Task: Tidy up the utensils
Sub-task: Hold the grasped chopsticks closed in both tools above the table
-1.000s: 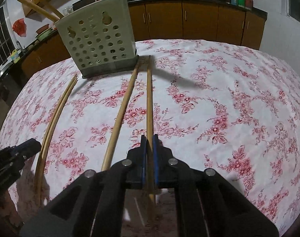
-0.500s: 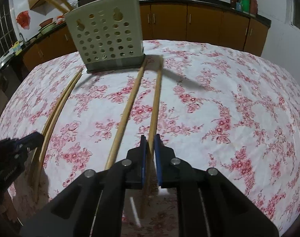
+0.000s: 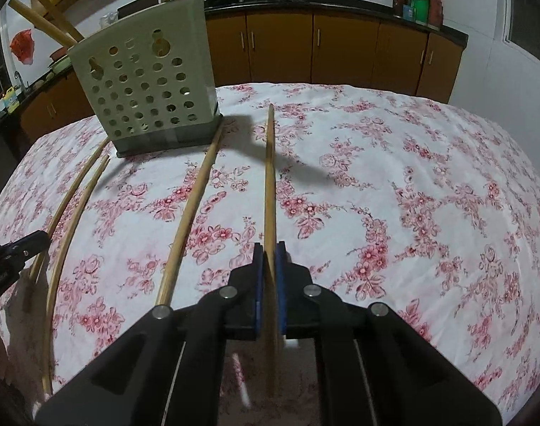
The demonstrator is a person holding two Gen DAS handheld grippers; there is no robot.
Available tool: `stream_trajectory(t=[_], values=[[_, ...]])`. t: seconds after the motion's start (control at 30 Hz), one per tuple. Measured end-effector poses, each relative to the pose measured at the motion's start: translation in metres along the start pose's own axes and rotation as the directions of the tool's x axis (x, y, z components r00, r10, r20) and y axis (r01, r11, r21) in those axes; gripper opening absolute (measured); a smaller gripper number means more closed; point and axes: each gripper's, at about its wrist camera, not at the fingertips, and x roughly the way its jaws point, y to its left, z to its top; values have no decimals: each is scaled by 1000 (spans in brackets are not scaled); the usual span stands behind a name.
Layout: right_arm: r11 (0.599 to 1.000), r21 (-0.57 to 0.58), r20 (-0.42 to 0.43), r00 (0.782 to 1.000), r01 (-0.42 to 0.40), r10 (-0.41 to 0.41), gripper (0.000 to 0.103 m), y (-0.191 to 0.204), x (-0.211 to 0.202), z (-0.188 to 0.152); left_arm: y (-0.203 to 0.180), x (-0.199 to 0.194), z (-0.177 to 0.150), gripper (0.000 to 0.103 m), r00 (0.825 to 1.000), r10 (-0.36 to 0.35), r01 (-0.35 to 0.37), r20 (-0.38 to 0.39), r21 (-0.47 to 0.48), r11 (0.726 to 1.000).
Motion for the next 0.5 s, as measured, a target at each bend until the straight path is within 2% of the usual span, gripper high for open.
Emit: stream_trajectory(t=[0.5], values=[[1000,-8,4,1000,-17,17,12,2,1,1,1,2,0,8,1000,-2,2,11,0,1000]])
